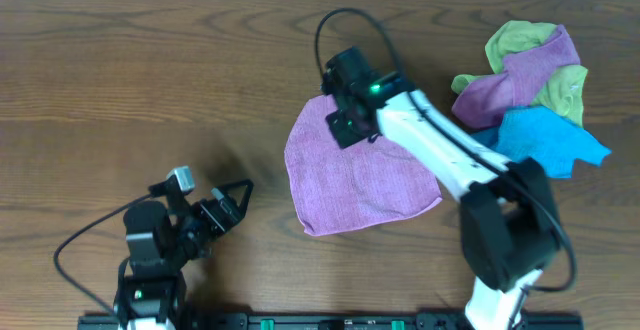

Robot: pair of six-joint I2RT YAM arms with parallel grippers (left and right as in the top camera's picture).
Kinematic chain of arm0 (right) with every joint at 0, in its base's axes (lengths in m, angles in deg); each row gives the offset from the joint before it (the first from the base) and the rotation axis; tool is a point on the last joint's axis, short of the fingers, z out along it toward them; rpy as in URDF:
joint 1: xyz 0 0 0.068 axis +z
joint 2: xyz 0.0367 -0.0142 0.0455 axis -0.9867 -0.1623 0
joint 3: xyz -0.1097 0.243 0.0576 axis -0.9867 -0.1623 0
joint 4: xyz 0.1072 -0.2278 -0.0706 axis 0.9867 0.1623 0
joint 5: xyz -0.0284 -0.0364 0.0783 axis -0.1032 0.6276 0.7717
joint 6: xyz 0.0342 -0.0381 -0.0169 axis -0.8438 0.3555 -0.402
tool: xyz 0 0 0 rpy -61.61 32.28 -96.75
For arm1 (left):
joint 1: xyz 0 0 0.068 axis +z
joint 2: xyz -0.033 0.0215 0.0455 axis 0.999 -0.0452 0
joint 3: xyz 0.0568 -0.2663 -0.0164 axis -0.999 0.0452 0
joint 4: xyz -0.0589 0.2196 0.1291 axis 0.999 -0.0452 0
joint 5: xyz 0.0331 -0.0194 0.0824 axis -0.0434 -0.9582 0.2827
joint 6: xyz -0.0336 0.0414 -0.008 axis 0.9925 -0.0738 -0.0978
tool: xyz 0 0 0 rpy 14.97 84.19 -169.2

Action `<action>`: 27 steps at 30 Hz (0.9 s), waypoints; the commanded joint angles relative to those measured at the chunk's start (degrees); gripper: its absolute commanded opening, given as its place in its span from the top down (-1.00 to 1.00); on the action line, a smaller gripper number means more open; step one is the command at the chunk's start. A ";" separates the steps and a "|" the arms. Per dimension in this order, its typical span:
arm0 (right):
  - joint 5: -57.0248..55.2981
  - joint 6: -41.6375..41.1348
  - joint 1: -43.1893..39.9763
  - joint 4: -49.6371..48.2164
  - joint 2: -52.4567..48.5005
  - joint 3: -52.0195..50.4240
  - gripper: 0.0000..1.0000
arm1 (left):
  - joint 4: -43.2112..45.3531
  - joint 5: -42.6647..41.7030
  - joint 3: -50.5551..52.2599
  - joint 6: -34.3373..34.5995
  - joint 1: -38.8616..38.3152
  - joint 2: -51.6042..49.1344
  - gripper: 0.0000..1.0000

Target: Fold the cloth

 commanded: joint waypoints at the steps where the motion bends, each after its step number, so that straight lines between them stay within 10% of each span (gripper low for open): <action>1: -0.76 -0.11 -4.00 -0.33 6.78 2.01 0.98 | 6.10 -8.28 0.17 4.04 -0.24 -7.34 -0.91; 8: 3.82 -0.07 -12.87 -0.96 17.00 2.01 0.97 | 22.86 -9.94 0.15 5.60 -6.69 -22.03 -0.91; 16: 9.53 -0.09 -16.37 0.09 23.12 1.99 0.08 | 33.38 -1.40 -0.90 6.80 -13.97 -36.68 -0.91; 27: 13.16 0.55 -16.35 0.46 27.76 1.99 -0.15 | 36.15 -1.27 -12.26 6.73 -15.23 -52.24 -0.91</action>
